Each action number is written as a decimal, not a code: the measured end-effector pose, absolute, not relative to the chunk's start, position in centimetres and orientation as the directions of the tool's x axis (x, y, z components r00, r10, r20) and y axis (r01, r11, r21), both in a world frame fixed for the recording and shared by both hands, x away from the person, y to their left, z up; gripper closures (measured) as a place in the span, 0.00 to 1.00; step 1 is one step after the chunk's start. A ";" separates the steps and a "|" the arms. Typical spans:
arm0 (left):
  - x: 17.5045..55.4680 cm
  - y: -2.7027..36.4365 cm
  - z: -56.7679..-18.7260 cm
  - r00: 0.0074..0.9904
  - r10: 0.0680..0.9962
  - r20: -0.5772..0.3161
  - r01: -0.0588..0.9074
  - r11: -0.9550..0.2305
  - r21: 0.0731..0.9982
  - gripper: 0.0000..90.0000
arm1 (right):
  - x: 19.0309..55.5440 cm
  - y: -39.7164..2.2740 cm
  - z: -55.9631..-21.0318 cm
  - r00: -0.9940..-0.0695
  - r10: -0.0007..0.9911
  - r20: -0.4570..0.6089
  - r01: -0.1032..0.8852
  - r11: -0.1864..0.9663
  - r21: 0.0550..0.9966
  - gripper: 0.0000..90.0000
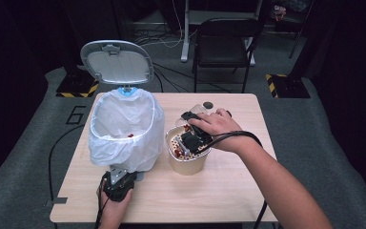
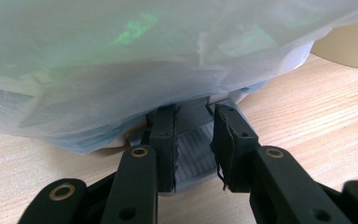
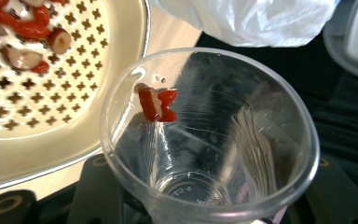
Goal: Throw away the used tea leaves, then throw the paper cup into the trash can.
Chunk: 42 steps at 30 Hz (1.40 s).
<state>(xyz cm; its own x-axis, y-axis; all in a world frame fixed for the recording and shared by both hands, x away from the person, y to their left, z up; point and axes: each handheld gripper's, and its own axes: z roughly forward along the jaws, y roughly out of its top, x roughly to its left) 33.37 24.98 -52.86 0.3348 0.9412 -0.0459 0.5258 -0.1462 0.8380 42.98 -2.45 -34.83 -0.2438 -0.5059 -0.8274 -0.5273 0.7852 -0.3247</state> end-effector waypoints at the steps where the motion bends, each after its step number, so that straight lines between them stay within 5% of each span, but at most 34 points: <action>1: 33.4 25.0 -52.8 0.337 0.940 -0.044 0.525 -0.149 0.838 0.78 | 43.3 -2.6 -34.5 -0.329 -0.467 -0.821 -0.523 0.814 -0.254 0.53; 18: 33.4 25.0 -52.9 0.342 0.938 -0.052 0.526 -0.145 0.838 0.79 | 45.4 -4.0 -32.0 -0.707 -0.133 -0.694 -0.365 0.910 0.198 0.54; 28: 33.4 25.0 -52.9 0.339 0.939 -0.054 0.527 -0.142 0.838 0.79 | 46.7 -5.0 -30.8 -0.789 -0.027 -0.614 -0.307 0.883 0.356 0.54; 42: 33.4 25.0 -52.9 0.341 0.939 -0.056 0.526 -0.141 0.838 0.79 | 47.4 -5.0 -30.1 -0.843 0.032 -0.537 -0.258 0.852 0.455 0.53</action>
<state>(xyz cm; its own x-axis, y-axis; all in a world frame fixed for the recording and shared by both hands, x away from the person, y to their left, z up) 33.39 24.98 -52.88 0.3406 0.9385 -0.0556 0.5263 -0.1414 0.8385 47.44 -5.03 -30.12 -0.8427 0.0320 -0.5374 -0.2579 0.8522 0.4552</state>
